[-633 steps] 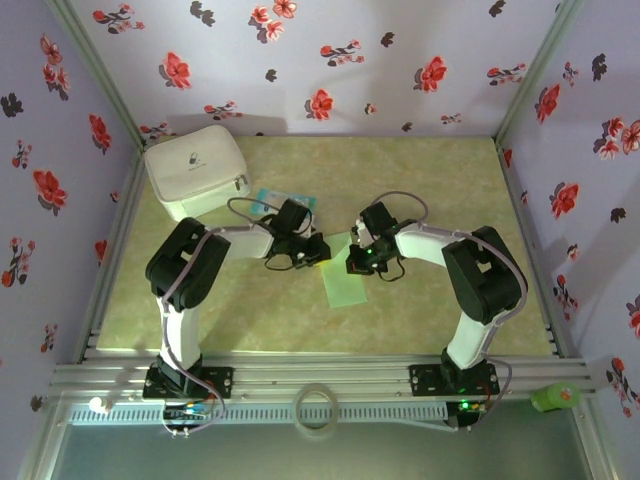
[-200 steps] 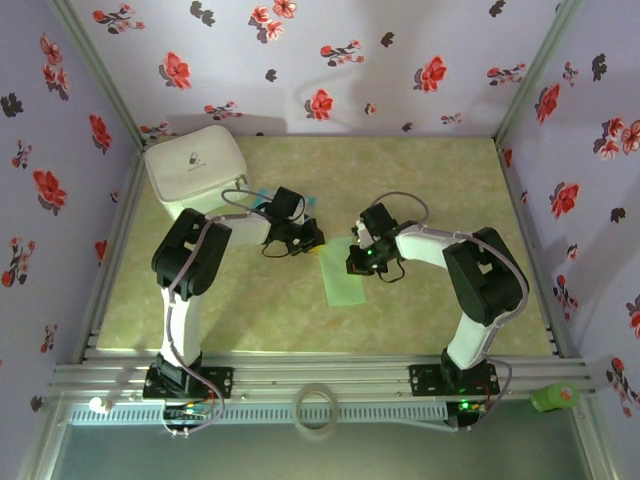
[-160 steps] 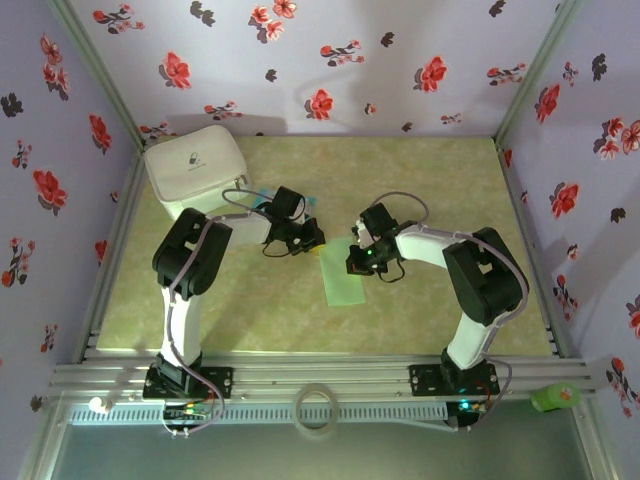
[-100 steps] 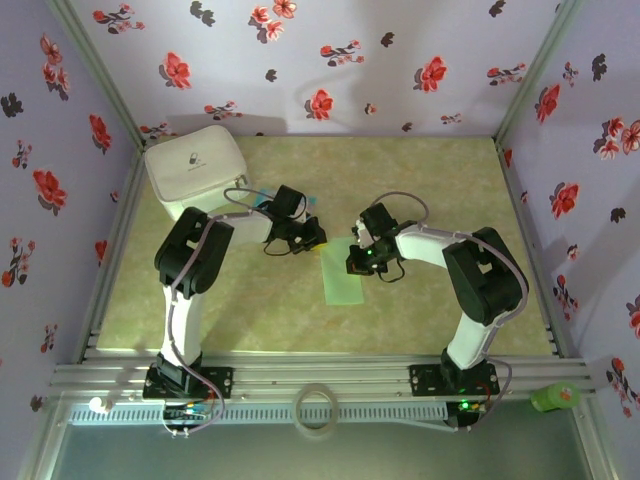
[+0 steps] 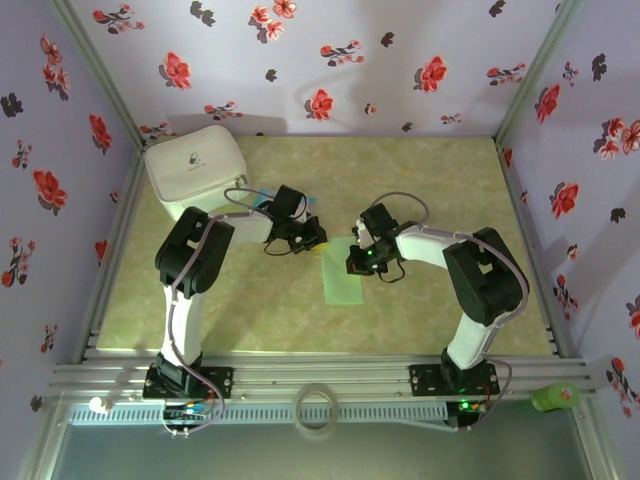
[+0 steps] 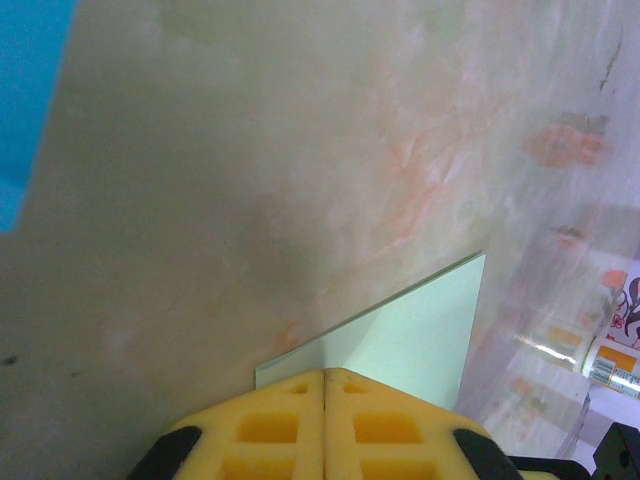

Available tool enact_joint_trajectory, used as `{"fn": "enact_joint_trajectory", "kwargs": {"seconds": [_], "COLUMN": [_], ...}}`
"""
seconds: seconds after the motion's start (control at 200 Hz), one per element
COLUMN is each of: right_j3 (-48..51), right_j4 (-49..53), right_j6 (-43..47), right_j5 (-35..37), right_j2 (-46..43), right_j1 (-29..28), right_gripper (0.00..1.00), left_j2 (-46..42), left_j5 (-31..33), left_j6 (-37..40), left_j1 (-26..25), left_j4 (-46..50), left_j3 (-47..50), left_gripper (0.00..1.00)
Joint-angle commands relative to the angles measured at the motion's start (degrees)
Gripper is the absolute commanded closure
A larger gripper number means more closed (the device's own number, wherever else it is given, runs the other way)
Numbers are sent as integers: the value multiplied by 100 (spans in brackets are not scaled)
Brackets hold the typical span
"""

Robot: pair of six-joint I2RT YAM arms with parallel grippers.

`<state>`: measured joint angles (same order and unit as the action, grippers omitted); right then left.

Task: Fold a paper plane with a square sheet of paper (pick it up from the middle)
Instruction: First fold the square sheet of paper in half at the center of the table.

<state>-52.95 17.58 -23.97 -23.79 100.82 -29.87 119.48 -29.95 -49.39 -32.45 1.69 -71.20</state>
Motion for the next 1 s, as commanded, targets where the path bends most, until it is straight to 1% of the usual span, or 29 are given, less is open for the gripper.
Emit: {"fn": "enact_joint_trajectory", "kwargs": {"seconds": [0.0, 0.08, 0.16, 0.365, 0.485, 0.595, 0.8, 0.895, 0.995], "right_j3": [408, 434, 474, 509, 488, 504, 496, 499, 494], "right_j4": [676, 661, 636, 574, 602, 593, 591, 601, 613], "right_j6": [97, 96, 98, 74, 79, 85, 79, 76, 81], "right_j5": [743, 749, 775, 788, 757, 754, 766, 778, 782], "right_j2": [303, 243, 179, 153, 186, 154, 154, 156, 160], "right_j1": [-13, -21, -28, -28, -24, -14, -25, -27, -25], "right_gripper": [100, 100, 100, 100, 100, 100, 100, 100, 100], "left_j2": [159, 6, -191, -805, -975, -943, -536, -347, -154], "left_j5": [599, 605, 494, 409, 264, 177, 26, 144, 234], "left_j6": [5, 34, 128, 211, 184, 213, 219, 296, 234], "left_j1": [139, 142, 126, 64, -86, -287, -456, -426, -331], "left_j4": [124, 164, 185, 270, 203, 207, 100, 154, 32], "left_j3": [-15, -34, -42, 100, 215, 271, 307, 291, 383], "left_gripper": [92, 92, 88, 83, 83, 83, 88, 91, 100]}}
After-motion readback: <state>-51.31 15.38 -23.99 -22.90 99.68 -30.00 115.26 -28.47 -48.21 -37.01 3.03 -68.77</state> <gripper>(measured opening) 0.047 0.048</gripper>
